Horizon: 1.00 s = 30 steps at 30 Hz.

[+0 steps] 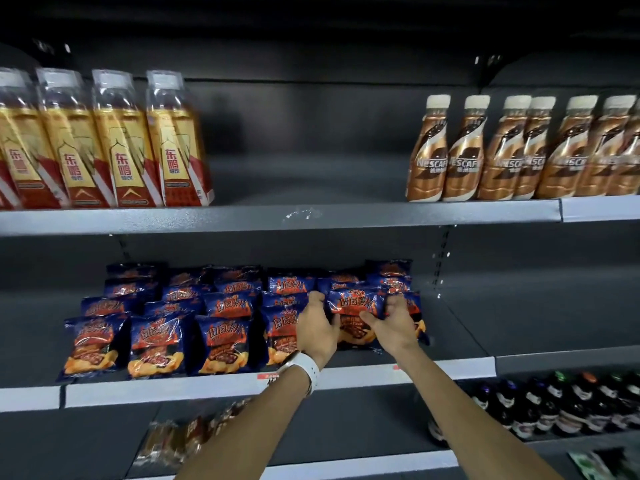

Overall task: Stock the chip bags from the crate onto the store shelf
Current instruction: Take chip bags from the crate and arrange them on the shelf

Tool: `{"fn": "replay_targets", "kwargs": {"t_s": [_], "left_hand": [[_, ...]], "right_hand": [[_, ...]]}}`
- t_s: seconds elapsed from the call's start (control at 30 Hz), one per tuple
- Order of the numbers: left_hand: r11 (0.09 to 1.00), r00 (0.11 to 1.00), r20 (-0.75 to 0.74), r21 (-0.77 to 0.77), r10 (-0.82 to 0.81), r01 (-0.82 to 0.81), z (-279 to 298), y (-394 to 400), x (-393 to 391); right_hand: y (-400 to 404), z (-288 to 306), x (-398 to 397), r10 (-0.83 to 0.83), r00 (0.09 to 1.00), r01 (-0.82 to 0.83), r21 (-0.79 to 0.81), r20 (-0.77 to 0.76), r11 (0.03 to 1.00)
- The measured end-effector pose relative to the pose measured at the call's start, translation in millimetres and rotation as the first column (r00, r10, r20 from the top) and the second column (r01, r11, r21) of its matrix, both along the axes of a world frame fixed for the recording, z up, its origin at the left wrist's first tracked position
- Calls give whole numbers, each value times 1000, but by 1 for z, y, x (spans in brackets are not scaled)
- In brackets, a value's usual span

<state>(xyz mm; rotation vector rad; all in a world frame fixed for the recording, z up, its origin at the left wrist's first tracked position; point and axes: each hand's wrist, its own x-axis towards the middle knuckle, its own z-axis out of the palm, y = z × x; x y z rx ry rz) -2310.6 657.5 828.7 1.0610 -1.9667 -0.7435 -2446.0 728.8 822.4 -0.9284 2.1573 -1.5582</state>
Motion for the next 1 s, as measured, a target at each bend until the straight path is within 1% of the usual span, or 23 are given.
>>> {"fn": "replay_targets", "kwargs": {"t_s": [0.23, 0.33, 0.43, 0.53, 0.67, 0.83, 1.0], "left_hand": [[997, 997, 41, 46, -66, 64, -15, 2, -19], [997, 993, 101, 54, -64, 58, -21, 0, -21], [994, 989, 141, 99, -56, 42, -28, 0, -22], [990, 985, 163, 137, -51, 29, -36, 1, -22], [988, 988, 146, 154, -42, 19, -48, 1, -24], [984, 992, 113, 175, -65, 44, -59, 6, -27], [980, 989, 128, 196, -70, 43, -65, 13, -25]], "right_hand": [[-1, -18, -16, 3, 999, -1, 46, -38, 999], [-6, -24, -20, 34, 998, -30, 72, -54, 997], [-11, -31, -21, 70, 994, -62, 94, -85, 994], [-15, -40, -20, 121, 991, -112, 120, -65, 986], [-22, -56, -25, 140, 988, -129, 152, -68, 980], [-15, -60, -23, 133, 988, -117, 168, -82, 979], [-14, -73, -23, 180, 979, -158, 213, -91, 964]]}}
